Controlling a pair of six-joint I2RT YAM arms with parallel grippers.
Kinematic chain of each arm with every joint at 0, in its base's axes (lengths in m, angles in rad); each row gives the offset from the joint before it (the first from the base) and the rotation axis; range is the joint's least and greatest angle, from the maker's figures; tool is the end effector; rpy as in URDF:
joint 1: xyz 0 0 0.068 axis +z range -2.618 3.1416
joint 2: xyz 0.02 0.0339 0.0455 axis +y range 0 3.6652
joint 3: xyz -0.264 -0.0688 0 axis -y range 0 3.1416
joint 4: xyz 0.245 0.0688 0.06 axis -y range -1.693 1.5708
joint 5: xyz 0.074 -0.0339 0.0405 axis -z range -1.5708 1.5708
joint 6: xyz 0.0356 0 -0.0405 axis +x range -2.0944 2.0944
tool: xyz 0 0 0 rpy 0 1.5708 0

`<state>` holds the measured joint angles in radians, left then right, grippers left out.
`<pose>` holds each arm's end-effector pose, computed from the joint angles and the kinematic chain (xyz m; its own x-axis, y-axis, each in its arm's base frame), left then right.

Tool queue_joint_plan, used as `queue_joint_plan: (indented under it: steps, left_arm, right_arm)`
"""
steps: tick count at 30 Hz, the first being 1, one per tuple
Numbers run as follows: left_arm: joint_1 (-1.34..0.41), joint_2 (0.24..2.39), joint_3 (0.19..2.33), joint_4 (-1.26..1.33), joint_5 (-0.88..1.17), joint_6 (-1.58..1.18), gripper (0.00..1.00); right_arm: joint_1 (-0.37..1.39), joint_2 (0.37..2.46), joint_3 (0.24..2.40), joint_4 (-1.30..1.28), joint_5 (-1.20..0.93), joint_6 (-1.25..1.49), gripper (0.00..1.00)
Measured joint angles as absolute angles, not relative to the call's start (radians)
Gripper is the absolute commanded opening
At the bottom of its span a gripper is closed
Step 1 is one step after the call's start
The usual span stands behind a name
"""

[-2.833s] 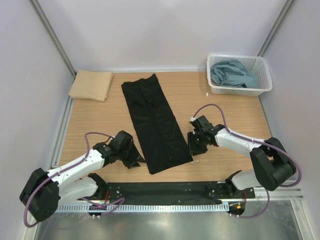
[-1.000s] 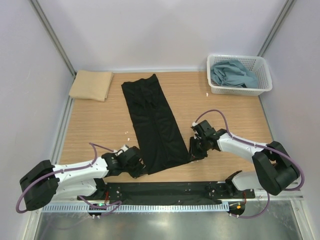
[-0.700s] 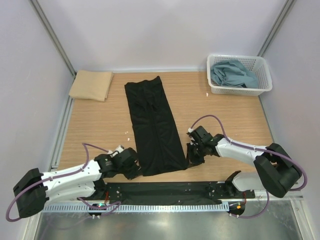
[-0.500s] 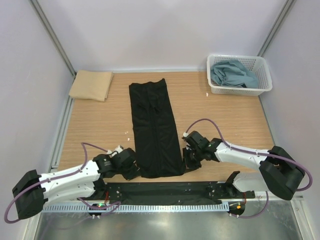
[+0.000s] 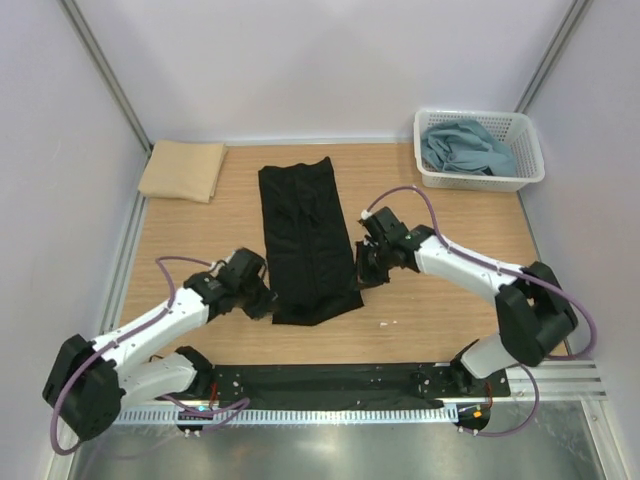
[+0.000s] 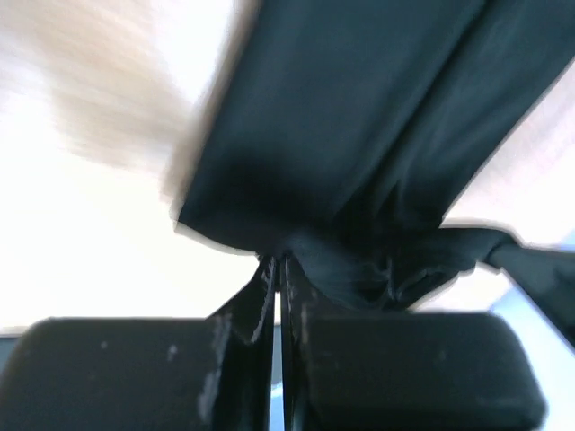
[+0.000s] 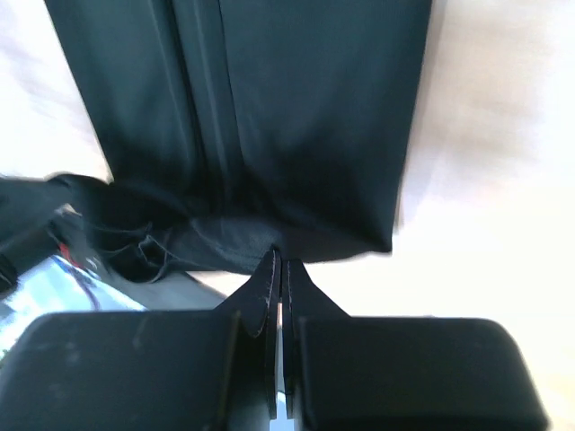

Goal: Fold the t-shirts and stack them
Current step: Fold the tshirt

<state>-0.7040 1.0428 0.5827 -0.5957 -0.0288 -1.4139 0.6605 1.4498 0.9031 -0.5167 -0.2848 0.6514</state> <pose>0.1433 -0.1203 0.1911 -0.7320 -0.6736 -0.1017 -0.5558 0.6769 -0.4826 0.2159 0.1804 0.2049 -0.9712 -0.0177 -0.2375 -0.1355 0.8612 0.4899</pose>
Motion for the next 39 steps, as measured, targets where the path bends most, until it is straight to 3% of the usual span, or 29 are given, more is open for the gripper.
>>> queue_joint_plan:
  steps: [5, 10, 19, 39]
  left_arm:
    - [-0.414, 1.253, 0.745, -0.569, 0.081, -1.251, 0.0]
    - [-0.312, 1.488, 0.956, -0.535, 0.149, -1.13, 0.0]
    - [-0.219, 1.67, 1.151, -0.524, 0.224, -1.028, 0.0]
    - [-0.126, 1.85, 1.333, -0.532, 0.313, -0.964, 0.0]
  right_arm:
    - [0.551, 1.691, 1.158, -0.563, -0.315, 0.574, 0.01]
    - [0.495, 1.903, 1.406, -0.598, -0.337, 0.519, 0.01]
    - [0.435, 2.088, 1.668, -0.683, -0.373, 0.492, 0.01]
    - [0.387, 2.238, 1.898, -0.718, -0.419, 0.51, 0.01]
